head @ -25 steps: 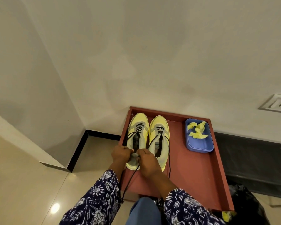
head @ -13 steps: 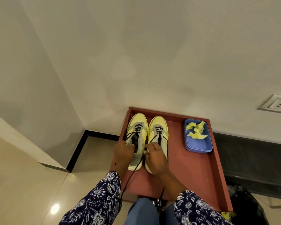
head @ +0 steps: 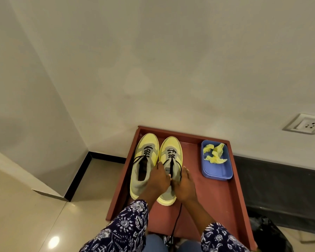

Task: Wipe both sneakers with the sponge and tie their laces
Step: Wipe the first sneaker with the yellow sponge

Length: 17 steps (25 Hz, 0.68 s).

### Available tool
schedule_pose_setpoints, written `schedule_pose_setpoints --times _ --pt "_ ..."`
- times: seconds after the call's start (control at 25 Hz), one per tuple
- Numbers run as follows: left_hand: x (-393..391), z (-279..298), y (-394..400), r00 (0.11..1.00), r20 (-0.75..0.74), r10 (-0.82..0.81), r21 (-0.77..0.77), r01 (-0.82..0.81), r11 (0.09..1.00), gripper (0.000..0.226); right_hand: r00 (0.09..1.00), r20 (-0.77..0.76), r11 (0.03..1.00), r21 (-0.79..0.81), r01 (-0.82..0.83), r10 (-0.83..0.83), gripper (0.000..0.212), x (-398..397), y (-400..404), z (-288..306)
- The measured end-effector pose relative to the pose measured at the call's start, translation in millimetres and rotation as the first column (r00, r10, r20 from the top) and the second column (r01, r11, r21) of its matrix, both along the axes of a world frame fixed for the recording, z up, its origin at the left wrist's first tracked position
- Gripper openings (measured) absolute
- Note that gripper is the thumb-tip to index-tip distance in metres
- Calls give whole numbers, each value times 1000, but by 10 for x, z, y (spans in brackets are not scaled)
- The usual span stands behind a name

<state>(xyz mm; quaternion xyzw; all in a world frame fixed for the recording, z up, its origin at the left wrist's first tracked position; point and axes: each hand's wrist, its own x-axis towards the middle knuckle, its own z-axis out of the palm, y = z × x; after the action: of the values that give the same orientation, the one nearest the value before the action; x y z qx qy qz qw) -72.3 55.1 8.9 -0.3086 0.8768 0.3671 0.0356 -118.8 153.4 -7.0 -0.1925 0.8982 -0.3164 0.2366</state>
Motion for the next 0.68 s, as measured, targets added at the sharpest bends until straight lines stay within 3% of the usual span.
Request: schedule_pose_setpoints --times 0.08,0.2,0.36,0.68 --pt "-45 -81 -33 997 74 26 -15 -25 1000 41 998 55 999 -15 37 -36 60 -58 -15 -56" --pt "-88 -105 -41 990 140 -6 -97 19 995 37 993 69 996 6 92 -92 32 -104 -47 -84" --pt "-105 -204 -12 989 149 19 -172 7 985 41 979 51 981 33 194 -195 30 -120 -97 -106" --pt "-105 -279 117 990 -40 137 -126 -141 982 18 963 -11 962 47 270 -270 21 -189 -16 -79"
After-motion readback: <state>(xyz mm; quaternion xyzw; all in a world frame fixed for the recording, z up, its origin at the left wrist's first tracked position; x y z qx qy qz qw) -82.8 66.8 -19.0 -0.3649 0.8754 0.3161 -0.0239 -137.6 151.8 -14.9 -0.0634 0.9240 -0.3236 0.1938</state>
